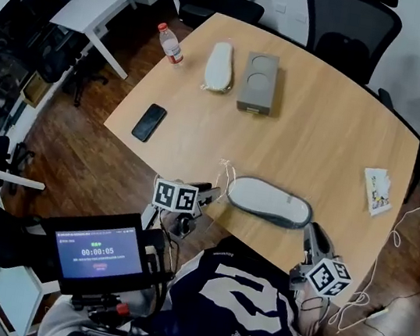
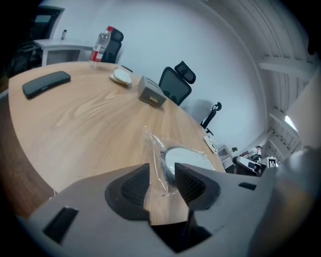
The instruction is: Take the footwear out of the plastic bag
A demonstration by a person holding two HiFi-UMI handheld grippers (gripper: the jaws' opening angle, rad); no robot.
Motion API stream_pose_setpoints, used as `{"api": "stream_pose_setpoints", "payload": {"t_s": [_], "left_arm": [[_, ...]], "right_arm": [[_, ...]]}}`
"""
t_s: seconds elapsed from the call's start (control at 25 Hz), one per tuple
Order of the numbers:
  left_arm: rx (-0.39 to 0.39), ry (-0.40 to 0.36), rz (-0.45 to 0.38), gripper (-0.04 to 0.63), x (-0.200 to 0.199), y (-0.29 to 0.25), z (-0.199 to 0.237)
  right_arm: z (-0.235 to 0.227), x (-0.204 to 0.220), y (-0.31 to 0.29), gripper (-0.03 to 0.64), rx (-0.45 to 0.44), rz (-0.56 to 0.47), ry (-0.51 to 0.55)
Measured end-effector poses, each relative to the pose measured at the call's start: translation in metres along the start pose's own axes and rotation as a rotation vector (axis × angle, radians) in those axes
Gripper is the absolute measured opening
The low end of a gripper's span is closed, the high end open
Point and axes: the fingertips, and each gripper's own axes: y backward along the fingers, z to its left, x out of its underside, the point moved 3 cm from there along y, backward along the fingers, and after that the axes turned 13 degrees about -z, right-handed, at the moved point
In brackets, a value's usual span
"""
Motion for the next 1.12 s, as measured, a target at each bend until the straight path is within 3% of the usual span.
{"api": "stream_pose_setpoints", "payload": {"t_s": [0.12,0.28,0.44,0.72,0.84,0.96,1.04,1.12], "left_arm": [[0.006,-0.010,0.057,0.187,0.001,-0.009,0.005],[0.009,-0.001,0.103,0.187,0.006,-0.021,0.010],[-0.021,-0.032,0.122,0.186,0.014,-0.025,0.011],[-0.054,-0.089,0.141,0.182,0.013,-0.032,0.012],[-0.075,-0.048,0.109,0.150,0.013,-0.033,0.016],[-0.086,0.083,0.050,0.060,0.015,-0.034,0.022],[-0.083,0.152,0.026,0.046,0.018,-0.035,0.022],[-0.083,0.153,0.024,0.046,0.021,-0.035,0.018]], "right_arm": [[-0.006,-0.002,0.003,0.061,0.017,0.002,0.003],[-0.019,-0.001,0.003,0.063,0.041,0.027,0.005],[-0.037,0.008,0.003,0.120,0.069,0.106,0.025],[-0.068,0.028,-0.003,0.121,0.033,0.267,0.008],[-0.072,0.040,-0.009,0.121,-0.021,0.355,0.020],[-0.075,0.057,-0.011,0.121,-0.058,0.453,-0.004],[-0.071,0.063,-0.010,0.121,-0.096,0.487,-0.071],[-0.065,0.062,-0.004,0.121,-0.140,0.478,-0.174]]}}
